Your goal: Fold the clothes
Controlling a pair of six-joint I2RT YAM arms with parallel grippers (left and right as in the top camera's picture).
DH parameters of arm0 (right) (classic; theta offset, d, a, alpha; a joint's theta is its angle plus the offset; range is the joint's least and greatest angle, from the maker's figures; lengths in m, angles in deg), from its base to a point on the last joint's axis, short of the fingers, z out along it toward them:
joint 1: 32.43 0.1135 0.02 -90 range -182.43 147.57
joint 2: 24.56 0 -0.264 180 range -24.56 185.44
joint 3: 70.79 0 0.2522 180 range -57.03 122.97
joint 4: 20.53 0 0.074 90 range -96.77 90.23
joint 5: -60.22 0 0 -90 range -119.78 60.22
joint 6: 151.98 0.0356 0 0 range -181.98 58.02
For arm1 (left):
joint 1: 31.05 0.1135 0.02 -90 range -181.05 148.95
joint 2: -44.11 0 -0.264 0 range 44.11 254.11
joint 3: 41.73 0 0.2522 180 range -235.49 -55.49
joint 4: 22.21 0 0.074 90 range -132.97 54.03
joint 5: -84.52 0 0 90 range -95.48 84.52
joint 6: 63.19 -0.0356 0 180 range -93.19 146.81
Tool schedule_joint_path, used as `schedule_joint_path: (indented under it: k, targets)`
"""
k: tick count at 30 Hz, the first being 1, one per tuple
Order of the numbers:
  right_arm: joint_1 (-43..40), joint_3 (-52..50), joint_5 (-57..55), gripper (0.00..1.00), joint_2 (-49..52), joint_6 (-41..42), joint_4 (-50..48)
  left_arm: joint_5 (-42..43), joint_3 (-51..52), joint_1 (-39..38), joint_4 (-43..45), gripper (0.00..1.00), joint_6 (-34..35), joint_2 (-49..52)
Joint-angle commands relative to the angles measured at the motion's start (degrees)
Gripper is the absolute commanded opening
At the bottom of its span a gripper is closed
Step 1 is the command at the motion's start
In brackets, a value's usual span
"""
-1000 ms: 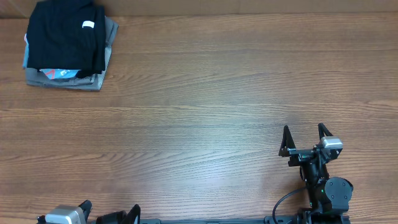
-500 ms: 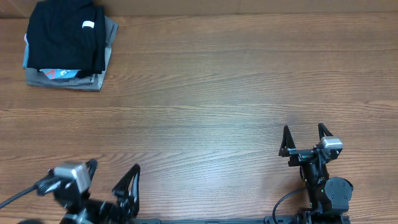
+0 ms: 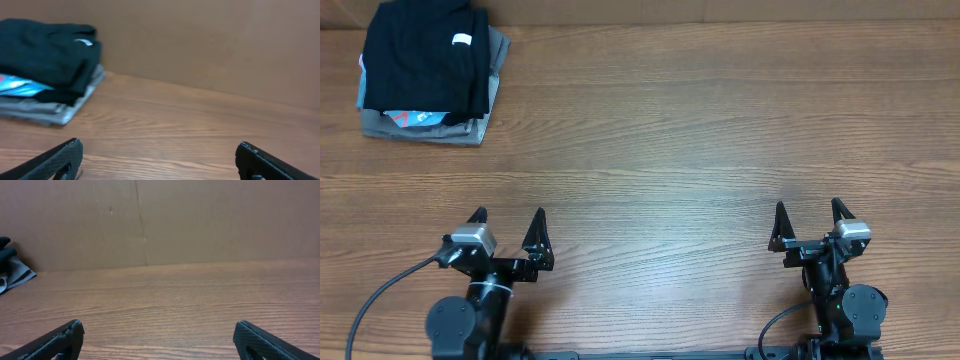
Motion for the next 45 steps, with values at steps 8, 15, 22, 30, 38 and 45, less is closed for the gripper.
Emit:
schedule_joint_path:
  k: [8, 15, 22, 30, 38, 45]
  targets:
    - [-0.2, -0.6, 0.3, 1.00, -0.7, -0.4, -0.2, -12.6, 13.9, -0.2, 13.7, 1.00, 0.2, -5.5]
    - [-0.2, -0.6, 0.3, 1.00, -0.7, -0.4, -0.2, -14.5, 17.0, -0.2, 17.7, 1.00, -1.9, -5.5]
    - [-0.2, -0.6, 0.3, 1.00, -0.7, -0.4, -0.2, -13.4, 17.0, -0.2, 13.4, 1.00, -5.3, -5.5]
    - [-0.2, -0.6, 0.3, 1.00, -0.7, -0.4, -0.2, -13.4, 17.0, -0.2, 13.4, 1.00, -5.3, -5.4]
    - [-0.2, -0.6, 0.3, 1.00, -0.7, -0.4, -0.2, -13.4, 17.0, -0.2, 13.4, 1.00, -5.3, -5.4]
    - [-0.2, -0.6, 0.3, 1.00, -0.7, -0.4, -0.2, -13.4, 17.0, -0.2, 13.4, 1.00, -5.3, -5.4]
